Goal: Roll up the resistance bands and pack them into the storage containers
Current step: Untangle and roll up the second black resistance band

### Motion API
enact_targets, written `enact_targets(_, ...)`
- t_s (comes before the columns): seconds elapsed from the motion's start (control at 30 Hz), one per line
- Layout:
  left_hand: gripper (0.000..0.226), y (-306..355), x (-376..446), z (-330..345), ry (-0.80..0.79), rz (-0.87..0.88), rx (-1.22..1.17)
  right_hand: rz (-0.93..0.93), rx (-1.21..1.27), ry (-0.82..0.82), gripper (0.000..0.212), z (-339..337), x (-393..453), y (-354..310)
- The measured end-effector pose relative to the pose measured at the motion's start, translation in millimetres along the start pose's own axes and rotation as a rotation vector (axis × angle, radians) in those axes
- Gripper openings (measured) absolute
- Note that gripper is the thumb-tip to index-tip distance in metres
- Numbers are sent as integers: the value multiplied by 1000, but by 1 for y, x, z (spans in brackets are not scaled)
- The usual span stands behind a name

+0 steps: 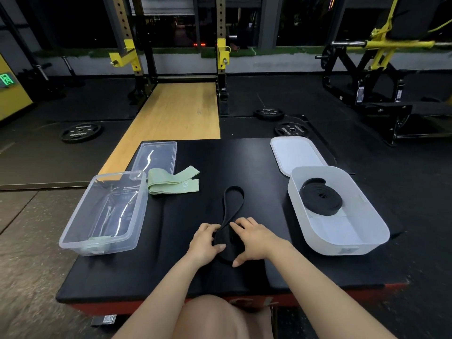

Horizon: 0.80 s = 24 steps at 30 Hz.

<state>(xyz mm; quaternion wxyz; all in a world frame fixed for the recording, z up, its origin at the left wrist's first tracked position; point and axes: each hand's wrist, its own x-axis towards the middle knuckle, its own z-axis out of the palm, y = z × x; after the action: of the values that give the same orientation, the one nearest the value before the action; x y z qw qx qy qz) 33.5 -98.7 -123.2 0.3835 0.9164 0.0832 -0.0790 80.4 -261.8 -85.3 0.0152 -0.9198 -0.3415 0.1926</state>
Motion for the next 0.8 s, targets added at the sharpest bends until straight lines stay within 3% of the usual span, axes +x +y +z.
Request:
enact_targets(0.17, 59, 0, 0, 2, -1, -24, 2, 283, 72, 185, 115, 22, -15, -17)
enact_targets(0.33, 58, 1, 0, 2, -4, -30, 5, 387, 129, 324, 107, 32, -9, -39)
enact_targets(0.63, 58, -1, 1, -4, -34, 34, 161, 250, 161, 317, 94, 29, -7, -26)
enact_targets(0.8, 54, 5, 4, -2, -17, 42, 292, 150, 104, 219, 103, 20, -6, -13)
